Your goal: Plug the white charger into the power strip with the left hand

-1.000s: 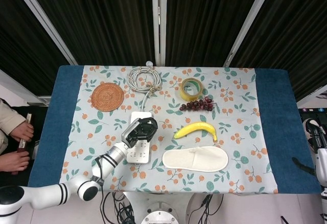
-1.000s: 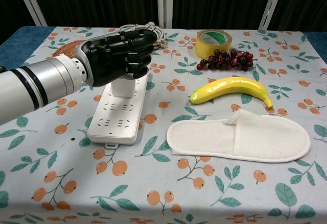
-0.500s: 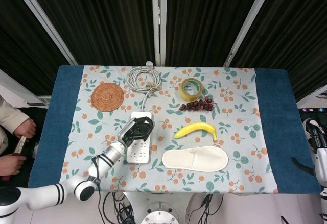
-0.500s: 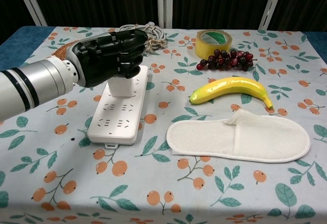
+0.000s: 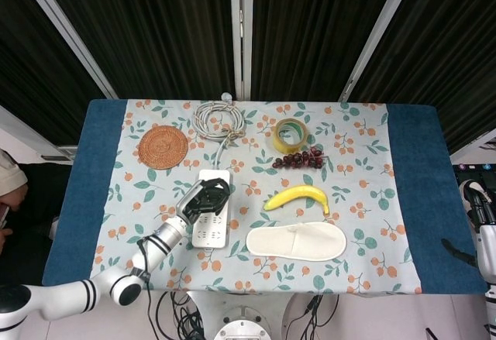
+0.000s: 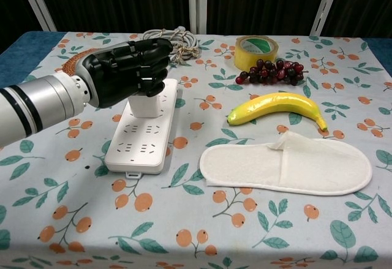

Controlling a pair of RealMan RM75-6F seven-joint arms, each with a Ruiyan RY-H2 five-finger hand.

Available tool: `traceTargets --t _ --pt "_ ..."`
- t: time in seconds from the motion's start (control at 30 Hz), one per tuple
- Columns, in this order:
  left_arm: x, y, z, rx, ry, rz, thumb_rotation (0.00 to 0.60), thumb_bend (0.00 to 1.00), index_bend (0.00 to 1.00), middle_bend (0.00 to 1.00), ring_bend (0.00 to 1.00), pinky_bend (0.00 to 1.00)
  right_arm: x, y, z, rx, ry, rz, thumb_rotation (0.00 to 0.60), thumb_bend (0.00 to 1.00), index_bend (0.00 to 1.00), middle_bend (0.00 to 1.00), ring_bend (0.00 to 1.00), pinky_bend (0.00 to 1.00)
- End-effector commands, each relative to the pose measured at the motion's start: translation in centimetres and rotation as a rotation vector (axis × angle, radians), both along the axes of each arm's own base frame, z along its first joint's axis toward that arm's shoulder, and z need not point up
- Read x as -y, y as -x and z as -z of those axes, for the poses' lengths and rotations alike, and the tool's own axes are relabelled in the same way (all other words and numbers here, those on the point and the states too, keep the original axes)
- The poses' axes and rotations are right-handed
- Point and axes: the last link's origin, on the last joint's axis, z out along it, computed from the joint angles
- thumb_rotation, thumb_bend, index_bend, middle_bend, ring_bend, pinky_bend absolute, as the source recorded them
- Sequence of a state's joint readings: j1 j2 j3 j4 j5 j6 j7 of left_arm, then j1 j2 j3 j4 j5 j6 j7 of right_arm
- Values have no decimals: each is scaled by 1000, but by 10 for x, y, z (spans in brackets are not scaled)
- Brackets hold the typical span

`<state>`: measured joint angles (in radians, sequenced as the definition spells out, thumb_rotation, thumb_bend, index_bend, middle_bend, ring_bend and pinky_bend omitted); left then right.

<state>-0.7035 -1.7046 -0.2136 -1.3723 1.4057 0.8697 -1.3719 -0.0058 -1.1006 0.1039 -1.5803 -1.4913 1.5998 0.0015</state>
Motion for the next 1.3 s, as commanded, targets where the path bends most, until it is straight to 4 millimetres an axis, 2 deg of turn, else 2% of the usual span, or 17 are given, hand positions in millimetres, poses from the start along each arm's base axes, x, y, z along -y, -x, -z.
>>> traceTargets --t 0.03,0.27,0.43,0.63,0.83,0.93,1.03,1.13,1.2,1.3 --pt "1 0 0 -3 1 10 600 504 740 754 694 760 0 0 0 1 -1 0 600 26 0 129 0 0" --pt "0 0 1 -4 4 5 600 505 740 750 691 754 -1 1 0 2 3 2 600 26 0 129 0 0" --pt "-1 -4 -8 16 -30 18 600 505 740 745 688 750 -2 2 -1 4 4 5 600 26 0 129 0 0" --pt "-4 -11 -30 26 -105 67 600 504 740 724 668 736 -2 2 -1 6 8 1 600 26 0 129 0 0" --pt "-14 -8 -71 -8 -268 111 600 503 692 682 633 716 -1 2 -2 1 -1 -2 600 26 0 128 0 0" --pt "-22 11 -101 -135 -427 123 600 500 595 642 591 649 2 2 -4 -4 -12 -8 600 26 0 128 0 0" --pt "-25 41 -131 -373 -617 124 600 487 513 592 531 559 5 4 -5 2 -26 -8 600 26 0 124 0 0" --pt "-22 78 -156 -683 -789 112 600 452 461 531 446 434 7 6 -6 15 -39 -11 600 26 0 112 0 0" --pt "-15 103 -172 -910 -886 100 600 397 432 491 387 357 9 7 -6 26 -51 -14 600 33 0 99 0 0" --pt "1 134 -191 -1187 -960 75 600 251 374 404 277 224 11 8 -5 33 -68 -20 600 48 0 72 0 0"
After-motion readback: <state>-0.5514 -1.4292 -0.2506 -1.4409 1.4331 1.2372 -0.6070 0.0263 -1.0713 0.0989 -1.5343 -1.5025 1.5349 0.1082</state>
